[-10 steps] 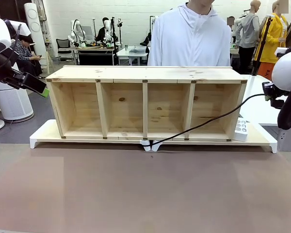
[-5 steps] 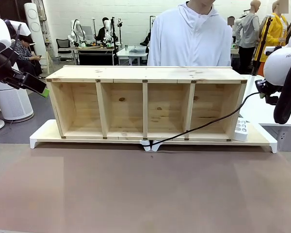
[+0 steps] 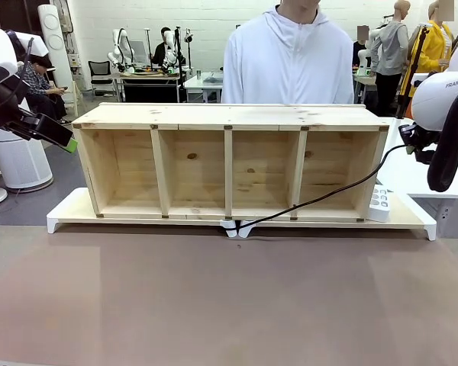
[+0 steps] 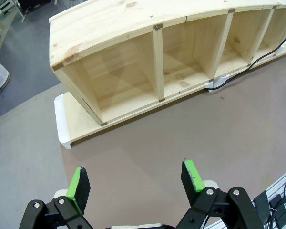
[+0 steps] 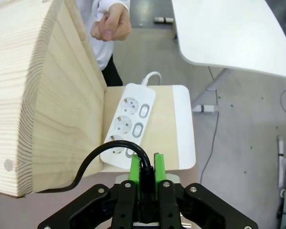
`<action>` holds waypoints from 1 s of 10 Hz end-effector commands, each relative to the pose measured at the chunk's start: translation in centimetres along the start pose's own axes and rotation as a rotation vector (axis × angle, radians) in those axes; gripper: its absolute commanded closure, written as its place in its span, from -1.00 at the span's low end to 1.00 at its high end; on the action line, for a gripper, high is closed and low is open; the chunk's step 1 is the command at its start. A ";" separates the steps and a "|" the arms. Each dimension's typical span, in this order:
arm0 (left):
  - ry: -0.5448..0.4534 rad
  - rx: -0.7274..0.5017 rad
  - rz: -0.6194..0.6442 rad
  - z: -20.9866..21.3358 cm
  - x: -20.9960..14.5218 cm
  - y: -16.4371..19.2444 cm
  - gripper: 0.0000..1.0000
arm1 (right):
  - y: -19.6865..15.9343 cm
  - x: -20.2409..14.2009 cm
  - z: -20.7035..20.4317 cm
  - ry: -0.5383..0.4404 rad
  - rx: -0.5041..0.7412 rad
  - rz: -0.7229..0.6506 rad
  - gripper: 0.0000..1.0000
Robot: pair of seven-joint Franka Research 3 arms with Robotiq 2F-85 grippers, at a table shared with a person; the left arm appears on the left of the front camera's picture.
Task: Perform cable management.
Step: Release the Power Cable when the human grasps it.
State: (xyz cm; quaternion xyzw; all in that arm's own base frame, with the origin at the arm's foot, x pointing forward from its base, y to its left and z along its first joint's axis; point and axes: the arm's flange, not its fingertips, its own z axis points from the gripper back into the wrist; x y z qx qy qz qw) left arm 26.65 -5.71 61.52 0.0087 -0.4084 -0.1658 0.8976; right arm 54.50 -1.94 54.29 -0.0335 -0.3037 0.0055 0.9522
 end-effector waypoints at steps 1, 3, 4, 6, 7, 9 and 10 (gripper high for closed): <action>0.000 0.000 0.004 0.0 0.0 0.1 -1.00 | 0.1 0.0 0.1 -0.004 0.000 0.000 0.71; 0.000 0.000 0.004 0.0 0.0 0.1 -1.00 | 0.1 0.0 0.1 -0.004 0.000 0.000 0.71; 0.000 0.000 0.004 0.0 0.0 0.1 -1.00 | 0.1 0.0 0.1 -0.004 0.000 0.000 0.71; 0.000 0.000 0.004 0.0 0.0 0.1 -1.00 | 0.1 0.0 0.1 -0.004 0.000 0.000 0.71; 0.000 0.000 0.004 0.0 0.0 0.1 -1.00 | 0.1 0.0 0.1 -0.004 0.000 0.000 0.71; 0.000 0.000 0.004 0.0 0.0 0.1 -1.00 | 0.1 0.0 0.1 -0.004 0.000 0.000 0.71; 0.000 0.000 0.004 0.0 0.0 0.1 -1.00 | 0.1 0.0 0.1 -0.004 0.000 0.000 0.71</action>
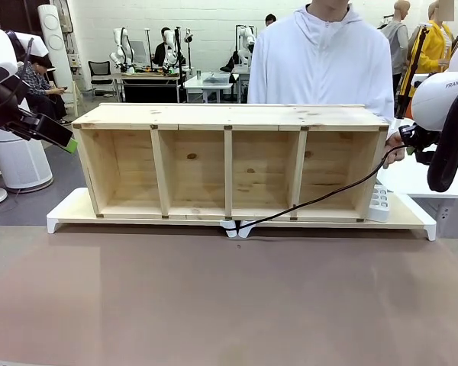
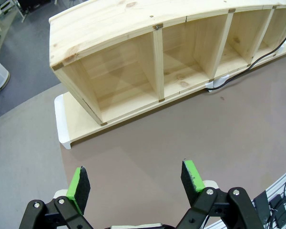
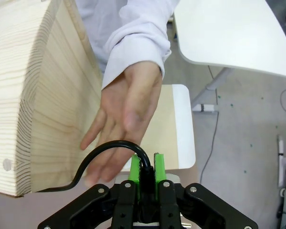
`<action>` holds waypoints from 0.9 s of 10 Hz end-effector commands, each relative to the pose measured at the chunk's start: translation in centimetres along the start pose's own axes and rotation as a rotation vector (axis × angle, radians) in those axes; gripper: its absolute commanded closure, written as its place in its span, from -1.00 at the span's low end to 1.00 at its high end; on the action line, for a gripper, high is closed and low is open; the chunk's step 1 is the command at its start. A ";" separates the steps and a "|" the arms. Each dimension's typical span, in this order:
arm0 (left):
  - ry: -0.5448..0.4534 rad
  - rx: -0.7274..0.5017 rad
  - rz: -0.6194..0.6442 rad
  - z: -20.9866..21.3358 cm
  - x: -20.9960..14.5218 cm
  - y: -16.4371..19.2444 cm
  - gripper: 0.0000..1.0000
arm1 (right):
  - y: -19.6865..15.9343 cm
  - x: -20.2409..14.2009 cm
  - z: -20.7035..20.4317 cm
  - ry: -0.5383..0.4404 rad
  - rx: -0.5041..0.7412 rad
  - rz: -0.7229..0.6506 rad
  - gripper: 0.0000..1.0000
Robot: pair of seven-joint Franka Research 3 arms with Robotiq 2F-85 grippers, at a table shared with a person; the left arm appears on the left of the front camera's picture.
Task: Perform cable management.
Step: Release the Power Cable when the human grasps it.
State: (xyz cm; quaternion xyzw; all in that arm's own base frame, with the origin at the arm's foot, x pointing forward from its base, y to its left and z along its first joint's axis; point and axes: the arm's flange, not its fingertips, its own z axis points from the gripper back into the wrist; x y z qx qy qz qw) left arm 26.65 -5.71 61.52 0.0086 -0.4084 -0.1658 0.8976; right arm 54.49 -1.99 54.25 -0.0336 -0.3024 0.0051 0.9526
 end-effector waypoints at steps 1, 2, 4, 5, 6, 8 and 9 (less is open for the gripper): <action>0.000 0.000 0.004 0.0 0.0 0.1 -1.00 | 0.1 0.1 0.1 -0.007 0.001 0.001 0.71; 0.000 0.000 0.004 0.0 0.0 0.1 -1.00 | 0.1 0.1 0.1 -0.007 0.001 0.001 0.71; 0.000 0.000 0.004 0.0 0.0 0.1 -1.00 | 0.1 0.1 0.1 -0.007 0.001 0.001 0.71; 0.000 0.000 0.004 0.0 0.0 0.1 -1.00 | 0.1 0.1 0.1 -0.007 0.001 0.001 0.71; 0.000 0.000 0.004 0.0 0.0 0.1 -1.00 | 0.1 0.1 0.1 -0.007 0.001 0.001 0.71; 0.000 0.000 0.004 0.0 0.0 0.1 -1.00 | 0.0 0.0 0.0 0.001 0.000 0.000 0.66; 0.000 0.000 0.004 0.0 0.0 0.1 -1.00 | 0.0 0.1 0.1 0.012 -0.003 0.009 0.38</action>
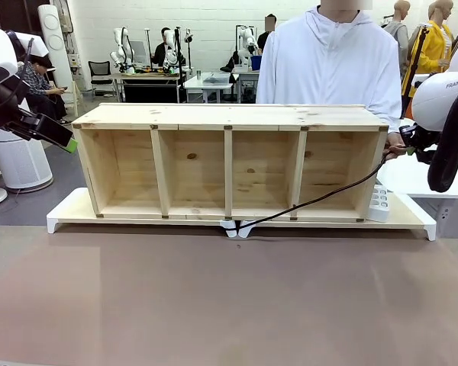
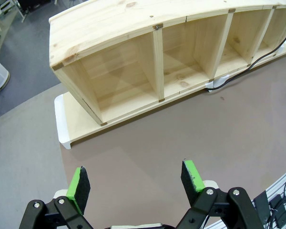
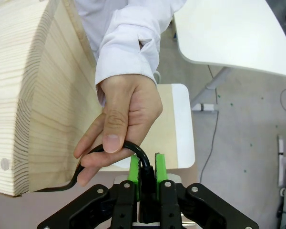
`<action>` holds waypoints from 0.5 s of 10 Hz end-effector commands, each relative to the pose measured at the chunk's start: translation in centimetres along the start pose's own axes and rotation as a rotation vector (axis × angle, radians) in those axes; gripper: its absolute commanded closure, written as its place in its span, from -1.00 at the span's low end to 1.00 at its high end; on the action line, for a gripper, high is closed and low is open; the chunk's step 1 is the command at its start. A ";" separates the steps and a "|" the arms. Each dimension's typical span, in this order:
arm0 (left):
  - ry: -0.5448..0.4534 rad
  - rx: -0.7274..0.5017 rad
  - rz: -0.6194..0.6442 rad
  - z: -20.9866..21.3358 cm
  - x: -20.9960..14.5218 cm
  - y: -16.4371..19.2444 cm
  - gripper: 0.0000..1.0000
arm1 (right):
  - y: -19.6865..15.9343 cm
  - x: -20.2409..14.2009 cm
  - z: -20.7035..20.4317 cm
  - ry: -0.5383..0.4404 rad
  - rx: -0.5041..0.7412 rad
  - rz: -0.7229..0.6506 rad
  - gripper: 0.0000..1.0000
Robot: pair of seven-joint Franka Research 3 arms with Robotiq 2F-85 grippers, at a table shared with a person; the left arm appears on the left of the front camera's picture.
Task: Perform cable management.
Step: Release the Power Cable when the human grasps it.
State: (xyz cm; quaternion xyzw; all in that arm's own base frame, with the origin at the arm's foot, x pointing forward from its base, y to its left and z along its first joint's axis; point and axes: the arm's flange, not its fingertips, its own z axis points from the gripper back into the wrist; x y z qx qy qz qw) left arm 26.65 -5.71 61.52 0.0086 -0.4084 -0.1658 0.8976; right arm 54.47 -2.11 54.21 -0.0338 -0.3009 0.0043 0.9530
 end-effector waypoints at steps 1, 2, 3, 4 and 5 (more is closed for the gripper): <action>0.000 0.000 0.004 0.0 0.0 0.1 -1.00 | 0.1 0.1 0.1 0.011 -0.005 0.012 0.33; 0.000 0.000 0.004 0.0 0.0 0.1 -1.00 | 0.2 -0.1 0.1 0.012 -0.007 0.019 0.04; 0.000 0.000 0.004 0.0 0.0 0.1 -1.00 | 0.2 -0.1 0.0 0.014 -0.008 0.020 -0.01; 0.000 0.000 0.004 0.0 0.0 0.1 -1.00 | 0.1 0.1 0.1 0.014 -0.009 0.015 -0.31; 0.000 0.000 0.004 0.0 0.0 0.1 -1.00 | 0.1 0.1 0.1 0.016 -0.009 0.014 -0.37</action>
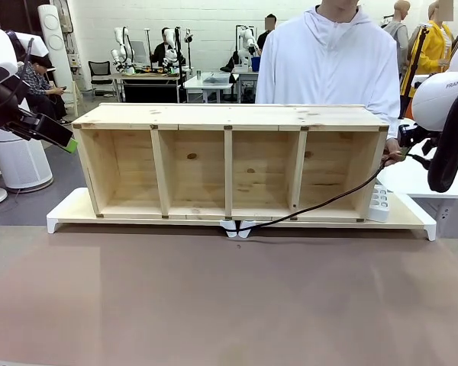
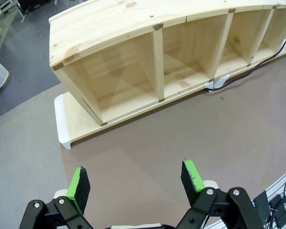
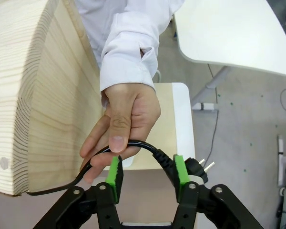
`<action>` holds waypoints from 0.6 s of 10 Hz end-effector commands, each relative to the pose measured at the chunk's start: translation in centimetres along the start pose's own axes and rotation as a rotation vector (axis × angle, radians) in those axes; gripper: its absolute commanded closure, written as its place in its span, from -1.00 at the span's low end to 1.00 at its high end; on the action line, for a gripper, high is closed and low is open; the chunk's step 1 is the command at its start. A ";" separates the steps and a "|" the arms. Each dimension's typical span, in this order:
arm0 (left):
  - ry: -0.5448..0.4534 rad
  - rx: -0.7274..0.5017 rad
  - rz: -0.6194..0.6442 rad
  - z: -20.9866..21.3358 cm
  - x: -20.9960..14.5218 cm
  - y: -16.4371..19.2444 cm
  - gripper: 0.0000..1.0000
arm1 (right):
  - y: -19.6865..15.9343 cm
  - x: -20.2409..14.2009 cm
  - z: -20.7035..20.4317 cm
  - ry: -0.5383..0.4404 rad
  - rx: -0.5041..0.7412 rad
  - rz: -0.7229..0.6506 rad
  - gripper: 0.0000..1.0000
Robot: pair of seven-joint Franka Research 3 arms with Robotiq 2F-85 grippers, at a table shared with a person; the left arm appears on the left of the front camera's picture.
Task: Perform cable management.
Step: Release the Power Cable when the human grasps it.
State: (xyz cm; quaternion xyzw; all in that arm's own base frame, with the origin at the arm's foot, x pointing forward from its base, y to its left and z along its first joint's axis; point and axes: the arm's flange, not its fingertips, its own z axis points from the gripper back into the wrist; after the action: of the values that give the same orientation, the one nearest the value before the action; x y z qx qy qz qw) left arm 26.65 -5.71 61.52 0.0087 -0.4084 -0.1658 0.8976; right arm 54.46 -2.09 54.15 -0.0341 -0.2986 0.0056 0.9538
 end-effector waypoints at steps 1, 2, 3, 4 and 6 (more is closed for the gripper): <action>0.000 0.000 0.004 0.0 0.0 0.1 -1.00 | 0.1 0.1 0.1 0.017 -0.007 0.007 -0.67; 0.000 0.000 0.004 0.0 0.0 0.1 -1.00 | 0.1 0.1 0.1 0.016 -0.003 0.005 -0.73; 0.000 0.000 0.004 0.0 0.0 0.1 -1.00 | 0.3 0.2 0.0 0.001 -0.038 0.003 -0.92; 0.000 0.000 0.004 0.0 0.0 0.1 -1.00 | 0.0 0.0 0.0 0.005 0.000 0.000 -0.92; 0.000 0.000 0.004 0.0 0.0 0.1 -1.00 | 0.0 0.0 0.0 0.005 0.000 0.000 -0.92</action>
State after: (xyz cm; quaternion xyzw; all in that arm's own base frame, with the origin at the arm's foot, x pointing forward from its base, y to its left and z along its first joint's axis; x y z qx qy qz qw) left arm 26.65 -5.71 61.52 0.0086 -0.4084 -0.1658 0.8976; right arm 54.44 -2.11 54.11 -0.0347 -0.2965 0.0054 0.9544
